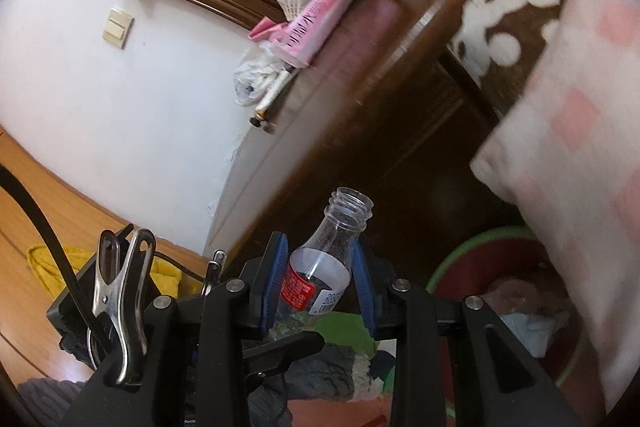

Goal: Collect trash
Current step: 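Carry the clear bottle in the left gripper down over the red bin, then open the left gripper over the red bin to drop the bottle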

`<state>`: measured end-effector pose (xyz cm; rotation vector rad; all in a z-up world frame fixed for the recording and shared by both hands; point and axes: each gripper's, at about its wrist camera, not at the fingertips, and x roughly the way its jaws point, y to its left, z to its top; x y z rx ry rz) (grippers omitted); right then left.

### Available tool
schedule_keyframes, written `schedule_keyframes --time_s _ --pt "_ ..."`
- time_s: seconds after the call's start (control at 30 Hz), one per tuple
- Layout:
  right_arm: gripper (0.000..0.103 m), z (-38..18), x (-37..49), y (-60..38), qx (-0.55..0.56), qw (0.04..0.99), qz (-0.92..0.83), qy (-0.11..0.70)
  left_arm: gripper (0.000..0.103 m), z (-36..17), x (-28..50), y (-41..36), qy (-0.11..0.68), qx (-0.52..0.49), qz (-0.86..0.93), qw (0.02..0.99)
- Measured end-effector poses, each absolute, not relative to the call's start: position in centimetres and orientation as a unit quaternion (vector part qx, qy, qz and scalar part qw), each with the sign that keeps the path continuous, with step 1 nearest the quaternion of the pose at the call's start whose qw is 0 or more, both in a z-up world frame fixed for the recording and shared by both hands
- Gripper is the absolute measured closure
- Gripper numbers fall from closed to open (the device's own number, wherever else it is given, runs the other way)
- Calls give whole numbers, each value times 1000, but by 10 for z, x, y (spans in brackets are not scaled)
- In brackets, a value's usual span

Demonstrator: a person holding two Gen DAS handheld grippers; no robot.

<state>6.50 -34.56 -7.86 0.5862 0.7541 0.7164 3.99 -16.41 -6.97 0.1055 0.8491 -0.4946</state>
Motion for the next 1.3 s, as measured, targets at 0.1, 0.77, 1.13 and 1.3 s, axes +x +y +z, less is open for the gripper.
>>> schedule_keyframes --time_s 0.1,0.77,1.13,1.3 --pt "70 -92 66 -344 273 825 329 369 73 -83 40 -168 422 53 -237 873" --pt "70 -177 82 -319 217 800 279 485 73 -182 53 -157 544 31 -229 807" --pt "70 -232 91 -319 220 764 230 561 73 -234 60 -169 596 64 -225 769" --pt "70 -245 92 -334 246 758 203 569 72 -248 66 -173 614 64 -210 758"
